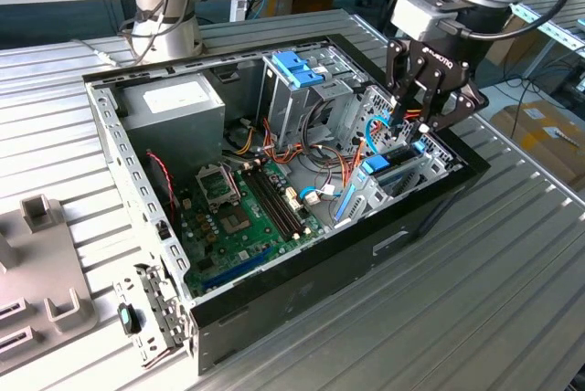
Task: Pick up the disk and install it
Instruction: 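Insert the first disk wire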
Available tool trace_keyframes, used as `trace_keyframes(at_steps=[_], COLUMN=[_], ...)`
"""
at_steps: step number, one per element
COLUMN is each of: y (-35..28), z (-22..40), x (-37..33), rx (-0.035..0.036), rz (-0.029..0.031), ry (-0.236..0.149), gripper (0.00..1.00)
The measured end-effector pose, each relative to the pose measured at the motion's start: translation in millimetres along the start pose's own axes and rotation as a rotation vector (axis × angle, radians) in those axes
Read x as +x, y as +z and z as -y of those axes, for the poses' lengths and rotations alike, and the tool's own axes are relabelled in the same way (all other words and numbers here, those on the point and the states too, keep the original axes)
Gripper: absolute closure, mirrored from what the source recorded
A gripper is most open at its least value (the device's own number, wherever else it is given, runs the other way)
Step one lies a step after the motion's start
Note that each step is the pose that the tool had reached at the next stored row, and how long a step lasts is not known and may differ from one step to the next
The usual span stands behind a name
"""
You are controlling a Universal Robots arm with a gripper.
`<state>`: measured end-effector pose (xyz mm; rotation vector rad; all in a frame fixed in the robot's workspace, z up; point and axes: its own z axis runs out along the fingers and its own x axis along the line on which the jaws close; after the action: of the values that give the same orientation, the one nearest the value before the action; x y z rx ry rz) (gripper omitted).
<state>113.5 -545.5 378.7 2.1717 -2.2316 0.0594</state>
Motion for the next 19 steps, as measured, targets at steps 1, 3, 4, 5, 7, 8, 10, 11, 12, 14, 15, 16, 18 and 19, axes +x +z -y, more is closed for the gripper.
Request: trace_keyframes(at_steps=[1, 3, 4, 5, 7, 8, 10, 11, 12, 14, 15, 16, 18, 19], y=[0.0, 0.0, 0.1, 0.3, 0.6, 0.6, 0.9, 0.9, 0.9, 0.9, 0.9, 0.9, 0.9, 0.9], z=[0.0, 0.2, 0.5, 0.9, 2.0, 2.6, 4.0, 4.0, 5.3, 6.5, 6.5, 6.5, 6.5, 6.6], x=[-0.2, -1.1, -1.6, -2.1, -2.9, -3.3, -4.5, -4.5, -5.5, -6.5, -6.5, -6.5, -6.6, -6.6], rx=[0.0, 0.0, 0.0001, 0.0, 0.0001, 0.0, 0.0, 0.0, 0.0, 0.0001, 0.0001, 0.0001, 0.0001, 0.0001], rz=[0.0, -0.0001, -0.0001, 0.0, 0.0001, -0.0002, -0.0002, -0.0002, -0.0009, -0.0016, -0.0016, -0.0016, -0.0016, -0.0017], ry=[0.0, 0.0, 0.0, 0.0, 0.0, 0.0, 0.0, 0.0, 0.0, 0.0, 0.0, 0.0, 0.0, 0.0], gripper=[0.58, 0.58, 0.58, 0.58, 0.58, 0.58, 0.58, 0.58, 0.58, 0.58, 0.58, 0.58, 0.58, 0.58])
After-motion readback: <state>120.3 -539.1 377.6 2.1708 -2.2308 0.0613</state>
